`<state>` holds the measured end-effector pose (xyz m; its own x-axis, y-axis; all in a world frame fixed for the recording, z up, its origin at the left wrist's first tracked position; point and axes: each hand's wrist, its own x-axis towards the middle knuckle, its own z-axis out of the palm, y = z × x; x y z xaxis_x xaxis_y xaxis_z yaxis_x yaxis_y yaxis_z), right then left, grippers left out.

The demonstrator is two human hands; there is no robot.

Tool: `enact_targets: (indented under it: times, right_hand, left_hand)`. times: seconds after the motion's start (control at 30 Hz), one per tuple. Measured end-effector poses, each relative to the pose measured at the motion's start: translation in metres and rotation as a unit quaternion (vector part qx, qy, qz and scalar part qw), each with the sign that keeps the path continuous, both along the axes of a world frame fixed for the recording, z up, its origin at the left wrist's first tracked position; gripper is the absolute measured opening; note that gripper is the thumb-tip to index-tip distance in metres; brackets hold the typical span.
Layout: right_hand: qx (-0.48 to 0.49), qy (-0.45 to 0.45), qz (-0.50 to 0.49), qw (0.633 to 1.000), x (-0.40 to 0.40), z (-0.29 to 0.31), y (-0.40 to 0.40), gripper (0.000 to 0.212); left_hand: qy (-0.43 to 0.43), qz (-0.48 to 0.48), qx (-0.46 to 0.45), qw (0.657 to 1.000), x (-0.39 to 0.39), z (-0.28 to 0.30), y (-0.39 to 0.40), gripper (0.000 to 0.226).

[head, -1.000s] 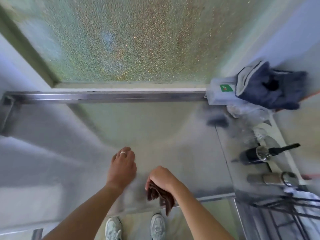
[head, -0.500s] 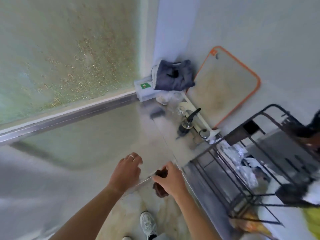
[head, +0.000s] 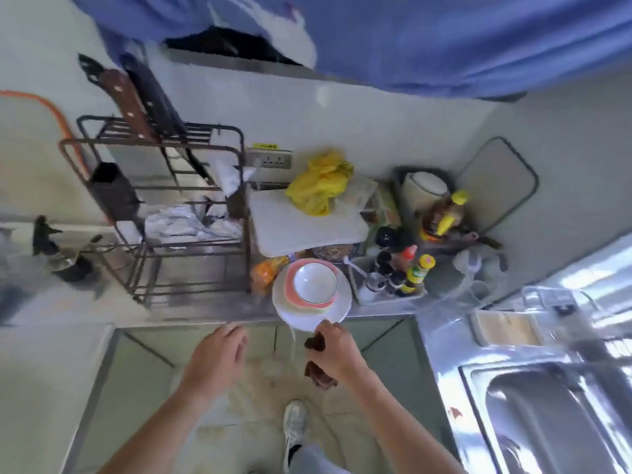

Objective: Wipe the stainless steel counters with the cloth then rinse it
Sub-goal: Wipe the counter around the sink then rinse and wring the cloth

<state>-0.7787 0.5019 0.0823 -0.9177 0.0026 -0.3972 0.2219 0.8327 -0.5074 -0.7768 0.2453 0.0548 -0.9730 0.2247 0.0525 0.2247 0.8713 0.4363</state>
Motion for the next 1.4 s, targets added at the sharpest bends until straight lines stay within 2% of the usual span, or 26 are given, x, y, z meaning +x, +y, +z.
enact_targets:
  times: [0.1,0.2,0.4,0.53,0.63,0.7,0.77,0.9,1.07,1.23,1.4]
  right_hand:
    - [0.007,0.001,-0.104,0.995,0.038,-0.005,0.086,0.036]
    - [0.014,0.003,-0.197,0.98,0.083,-0.012,0.162,0.038]
    - [0.014,0.034,-0.375,0.926,0.16,-0.048,0.265,0.031]
    - [-0.017,0.097,-0.386,0.917,0.16,-0.091,0.289,0.031]
    - [0.069,0.156,-0.332,0.928,0.139,-0.137,0.294,0.042]
    - [0.115,0.124,-0.293,0.941,0.131,-0.165,0.292,0.065]
    - [0.122,0.123,-0.28,0.944,0.135,-0.185,0.288,0.075]
    - [0.123,0.158,-0.29,0.936,0.162,-0.195,0.28,0.072]
    - [0.13,0.16,-0.327,0.922,0.209,-0.189,0.271,0.064]
    - [0.151,0.155,-0.366,0.905,0.268,-0.189,0.262,0.064]
    - [0.178,0.133,-0.442,0.869,0.349,-0.187,0.254,0.06]
  left_hand:
    - [-0.006,-0.103,0.004,0.995,-0.014,0.004,0.081,0.026]
    - [-0.027,-0.197,-0.012,0.98,-0.023,0.008,0.166,0.024]
    - [-0.095,-0.314,-0.038,0.944,-0.024,-0.01,0.324,0.026]
    - [-0.092,-0.357,-0.072,0.927,-0.016,-0.04,0.41,0.042]
    - [-0.079,-0.386,-0.079,0.916,-0.021,-0.081,0.457,0.056]
    - [-0.07,-0.396,-0.102,0.91,-0.023,-0.109,0.475,0.064]
    - [-0.077,-0.395,-0.124,0.907,-0.02,-0.131,0.482,0.065]
    - [-0.036,-0.404,-0.138,0.904,-0.002,-0.164,0.477,0.058]
    - [-0.024,-0.37,-0.108,0.923,0.03,-0.174,0.48,0.06]
    - [-0.027,-0.412,-0.118,0.903,0.06,-0.173,0.476,0.066]
    - [-0.023,-0.43,-0.125,0.894,0.08,-0.182,0.476,0.075]
